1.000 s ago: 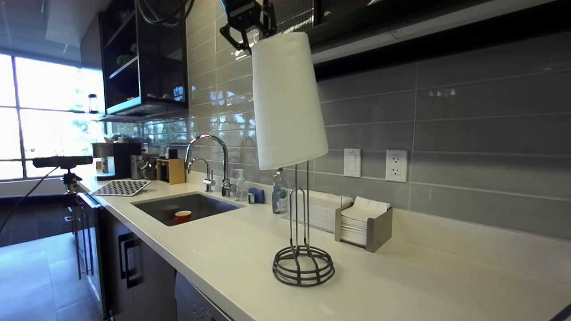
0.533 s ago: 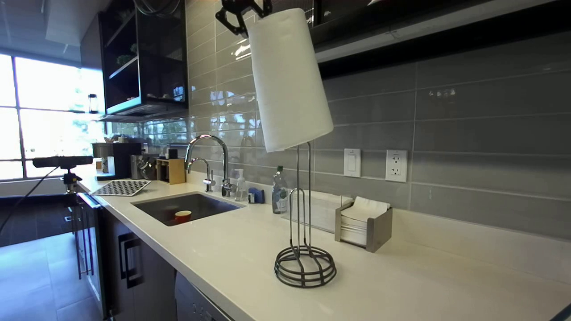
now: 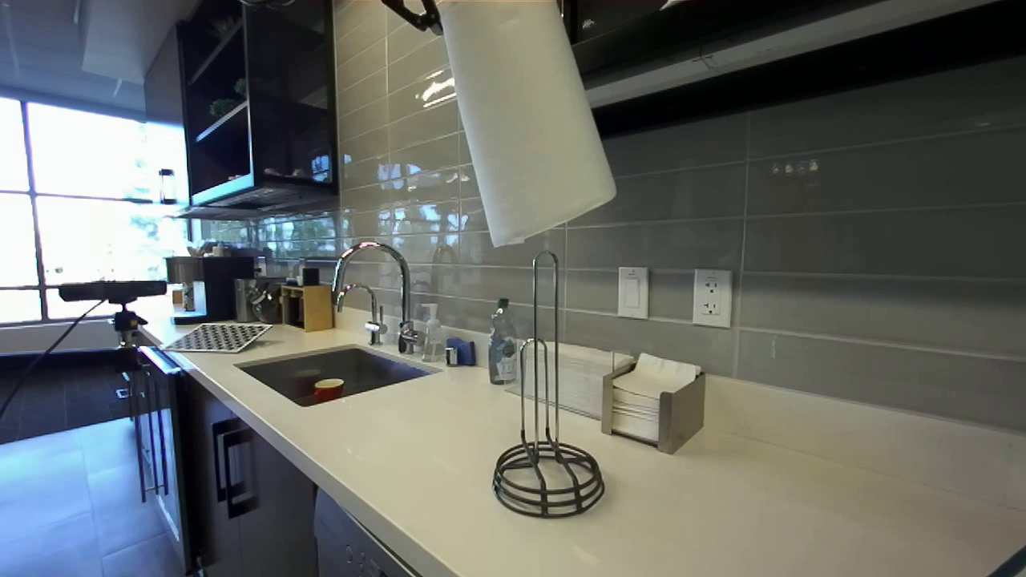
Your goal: Shift the paper towel roll to the table
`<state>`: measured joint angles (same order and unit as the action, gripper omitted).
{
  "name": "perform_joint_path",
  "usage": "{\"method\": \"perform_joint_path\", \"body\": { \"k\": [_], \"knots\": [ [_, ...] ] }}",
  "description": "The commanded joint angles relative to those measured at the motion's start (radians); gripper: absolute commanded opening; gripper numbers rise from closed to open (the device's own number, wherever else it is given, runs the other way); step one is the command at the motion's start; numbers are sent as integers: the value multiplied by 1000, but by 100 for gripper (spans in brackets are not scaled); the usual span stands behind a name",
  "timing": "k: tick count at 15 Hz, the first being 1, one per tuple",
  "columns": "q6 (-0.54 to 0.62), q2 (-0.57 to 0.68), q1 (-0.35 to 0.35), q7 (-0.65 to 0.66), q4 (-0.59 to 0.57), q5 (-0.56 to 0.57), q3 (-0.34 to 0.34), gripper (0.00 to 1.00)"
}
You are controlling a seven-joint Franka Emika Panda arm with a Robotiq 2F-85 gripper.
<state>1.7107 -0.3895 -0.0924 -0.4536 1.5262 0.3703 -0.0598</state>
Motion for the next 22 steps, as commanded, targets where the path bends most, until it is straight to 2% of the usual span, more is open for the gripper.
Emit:
{"method": "perform_joint_path", "body": {
  "k": [1, 9, 11, 12, 17, 18, 22],
  "knots": [
    [-19, -43, 36, 57, -7, 68, -17, 18],
    [-59, -135, 91, 163, 59, 57, 28, 18],
    [-46, -151, 91, 133, 94, 67, 46, 18],
    [-73, -110, 83, 140, 42, 39, 40, 43],
    [-73, -124, 85, 138, 73, 39, 52, 43],
    [-73, -124, 85, 138, 74, 39, 52, 18],
    [-58, -124, 113, 206, 103, 4, 121, 18]
  ]
}}
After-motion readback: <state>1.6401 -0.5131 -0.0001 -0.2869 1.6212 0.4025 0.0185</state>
